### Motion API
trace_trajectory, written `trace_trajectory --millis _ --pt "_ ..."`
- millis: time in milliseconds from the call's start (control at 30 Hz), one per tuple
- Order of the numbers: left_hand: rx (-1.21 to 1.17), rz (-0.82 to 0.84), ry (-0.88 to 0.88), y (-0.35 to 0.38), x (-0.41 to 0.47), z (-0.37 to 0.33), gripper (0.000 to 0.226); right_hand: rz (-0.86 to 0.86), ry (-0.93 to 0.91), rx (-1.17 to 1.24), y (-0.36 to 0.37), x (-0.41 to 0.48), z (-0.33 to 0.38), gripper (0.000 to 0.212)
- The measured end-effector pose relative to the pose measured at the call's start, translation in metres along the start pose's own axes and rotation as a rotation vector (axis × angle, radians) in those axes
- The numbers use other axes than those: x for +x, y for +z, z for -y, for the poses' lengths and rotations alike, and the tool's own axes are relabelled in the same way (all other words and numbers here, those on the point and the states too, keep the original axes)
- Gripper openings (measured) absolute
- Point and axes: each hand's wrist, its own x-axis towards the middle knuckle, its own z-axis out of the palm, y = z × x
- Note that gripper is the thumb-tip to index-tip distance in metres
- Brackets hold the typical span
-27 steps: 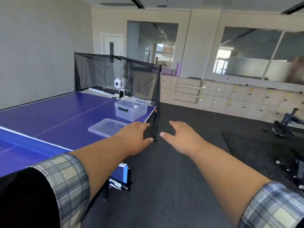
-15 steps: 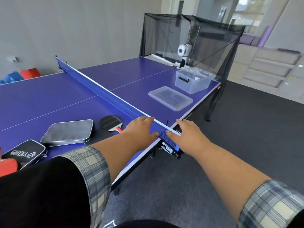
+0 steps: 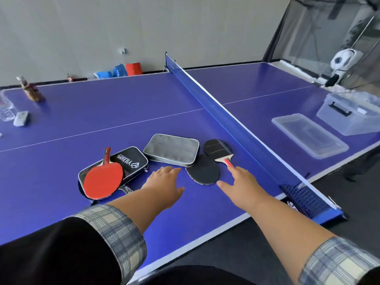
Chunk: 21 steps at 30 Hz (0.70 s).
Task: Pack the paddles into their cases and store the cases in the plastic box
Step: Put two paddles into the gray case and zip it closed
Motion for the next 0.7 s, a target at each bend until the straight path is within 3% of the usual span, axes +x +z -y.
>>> trace_trajectory --millis 267,700 --pt "0.064 0.085 -0.111 0.001 0.047 0.121 0.073 0.091 0.038 -0.035 0.067 0.069 0.058 0.077" --pt "-0.033 0.198 -0.135 0.047 0.12 0.137 0.074 0.25 0.122 0.013 0.109 0.149 0.042 0.074"
